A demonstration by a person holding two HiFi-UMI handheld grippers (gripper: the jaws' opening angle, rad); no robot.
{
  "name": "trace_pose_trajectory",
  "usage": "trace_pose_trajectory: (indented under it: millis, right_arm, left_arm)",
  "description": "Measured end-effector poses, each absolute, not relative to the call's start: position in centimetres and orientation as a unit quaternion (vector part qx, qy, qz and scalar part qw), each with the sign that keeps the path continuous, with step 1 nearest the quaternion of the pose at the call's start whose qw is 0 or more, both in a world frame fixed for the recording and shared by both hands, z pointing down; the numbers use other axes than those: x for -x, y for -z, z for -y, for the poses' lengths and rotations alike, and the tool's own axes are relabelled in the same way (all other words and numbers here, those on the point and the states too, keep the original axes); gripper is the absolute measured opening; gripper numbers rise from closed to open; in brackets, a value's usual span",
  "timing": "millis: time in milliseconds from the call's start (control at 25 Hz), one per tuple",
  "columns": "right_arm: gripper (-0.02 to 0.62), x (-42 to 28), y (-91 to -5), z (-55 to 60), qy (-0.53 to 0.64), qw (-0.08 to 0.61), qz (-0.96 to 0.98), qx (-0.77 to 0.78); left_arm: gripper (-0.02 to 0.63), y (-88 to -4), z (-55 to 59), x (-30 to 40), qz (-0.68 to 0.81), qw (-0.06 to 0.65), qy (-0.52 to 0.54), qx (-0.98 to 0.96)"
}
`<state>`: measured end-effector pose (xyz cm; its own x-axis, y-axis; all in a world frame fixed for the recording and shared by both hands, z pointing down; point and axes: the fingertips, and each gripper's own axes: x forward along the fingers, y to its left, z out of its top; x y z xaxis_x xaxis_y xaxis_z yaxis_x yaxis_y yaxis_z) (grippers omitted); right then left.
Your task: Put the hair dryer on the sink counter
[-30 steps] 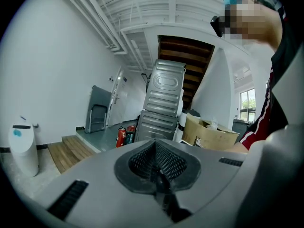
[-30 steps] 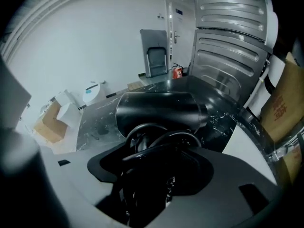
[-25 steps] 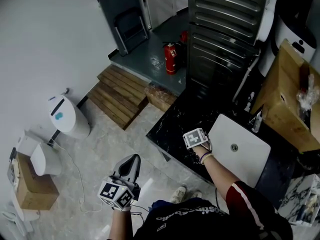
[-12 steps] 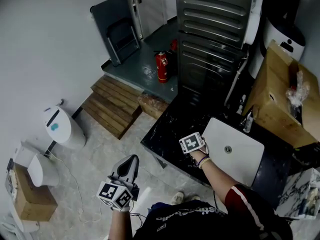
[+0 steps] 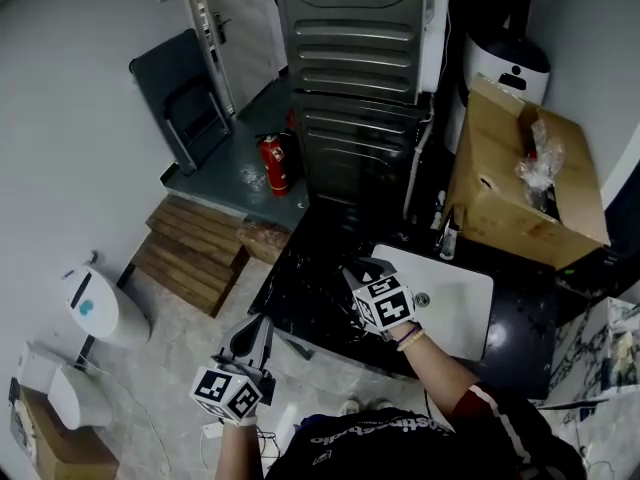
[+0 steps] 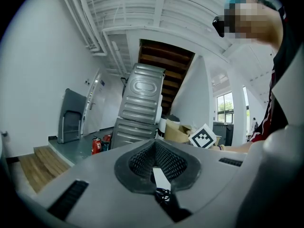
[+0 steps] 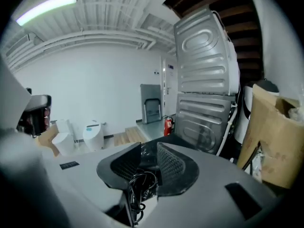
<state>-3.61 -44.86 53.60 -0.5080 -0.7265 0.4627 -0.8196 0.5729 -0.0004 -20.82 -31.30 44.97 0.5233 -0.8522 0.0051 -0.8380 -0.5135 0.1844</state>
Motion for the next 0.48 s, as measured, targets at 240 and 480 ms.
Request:
trace_pose_trajectory:
  millis: [240,480]
  right_arm:
    - [0.052,-5.1,-46.8,40.1,-0.077,0.132,0.846,-0.511]
    - [0.037,-14.1,-41.8,34.0,-0.046,0.062,0.818,-0.570]
  left_arm:
    - [0.014,-44.0,33.3,13.3,0.408,0.074,0.045,-0.909]
    - [0.014,-43.4,34.2,4.1,0.322,0.067,0.045,-0.943]
